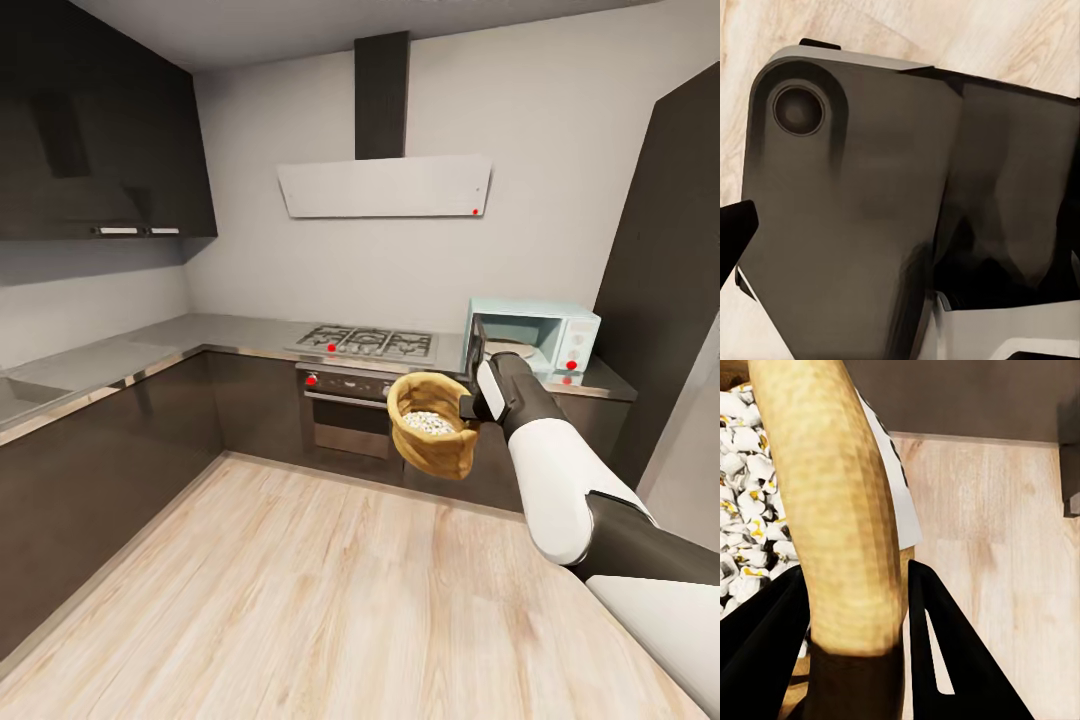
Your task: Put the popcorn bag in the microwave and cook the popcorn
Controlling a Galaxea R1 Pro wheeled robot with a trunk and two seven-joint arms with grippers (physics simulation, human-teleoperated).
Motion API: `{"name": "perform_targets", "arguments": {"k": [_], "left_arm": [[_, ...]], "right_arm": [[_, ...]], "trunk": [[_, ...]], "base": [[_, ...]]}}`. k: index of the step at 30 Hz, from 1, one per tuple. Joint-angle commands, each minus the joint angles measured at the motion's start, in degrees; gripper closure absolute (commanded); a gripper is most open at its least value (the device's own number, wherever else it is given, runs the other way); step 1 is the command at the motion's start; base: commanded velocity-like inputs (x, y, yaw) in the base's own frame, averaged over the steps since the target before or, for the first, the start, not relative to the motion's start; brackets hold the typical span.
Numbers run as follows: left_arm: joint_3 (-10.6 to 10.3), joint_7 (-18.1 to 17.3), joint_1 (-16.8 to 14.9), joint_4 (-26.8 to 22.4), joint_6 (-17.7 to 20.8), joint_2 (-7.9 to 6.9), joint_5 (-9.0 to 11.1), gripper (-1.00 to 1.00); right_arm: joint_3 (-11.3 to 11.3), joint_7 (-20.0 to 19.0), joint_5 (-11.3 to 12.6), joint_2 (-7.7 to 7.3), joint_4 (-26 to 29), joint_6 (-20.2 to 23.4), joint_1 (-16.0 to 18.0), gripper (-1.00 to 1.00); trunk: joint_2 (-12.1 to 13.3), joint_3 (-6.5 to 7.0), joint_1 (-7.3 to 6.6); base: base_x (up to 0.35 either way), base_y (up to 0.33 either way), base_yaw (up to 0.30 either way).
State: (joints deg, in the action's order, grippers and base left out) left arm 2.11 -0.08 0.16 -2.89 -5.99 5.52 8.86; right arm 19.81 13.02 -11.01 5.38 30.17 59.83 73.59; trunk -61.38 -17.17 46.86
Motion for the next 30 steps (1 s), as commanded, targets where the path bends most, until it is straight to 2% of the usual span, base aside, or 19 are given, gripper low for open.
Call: {"name": "perform_targets", "arguments": {"k": [1,8,30], "left_arm": [[0.17,-0.01,0.04,-0.08,-0.07,0.02,0.28,-1.0],[0.17,-0.01,0.03,-0.07,-0.07,0.02,0.28,-1.0],[0.17,-0.01,0.02,-0.07,-0.07,0.02,0.28,-1.0]], "right_arm": [[0.48,-0.19,-0.51,0.08,0.07,0.17,0.06,1.0],[0.49,0.12,-0.51,0.02,0.25,0.17,0.06,1.0],[0.49,0.13,-0.51,0.07,0.33,0.17,0.06,1.0]], "trunk": [[-0.04,-0.06,0.0],[-0.04,-0.03,0.0],[-0.04,0.56,0.0]], "base": [[0.0,0.0,0.0],[0.0,0.0,-0.046],[0.0,0.0,-0.2]]}}
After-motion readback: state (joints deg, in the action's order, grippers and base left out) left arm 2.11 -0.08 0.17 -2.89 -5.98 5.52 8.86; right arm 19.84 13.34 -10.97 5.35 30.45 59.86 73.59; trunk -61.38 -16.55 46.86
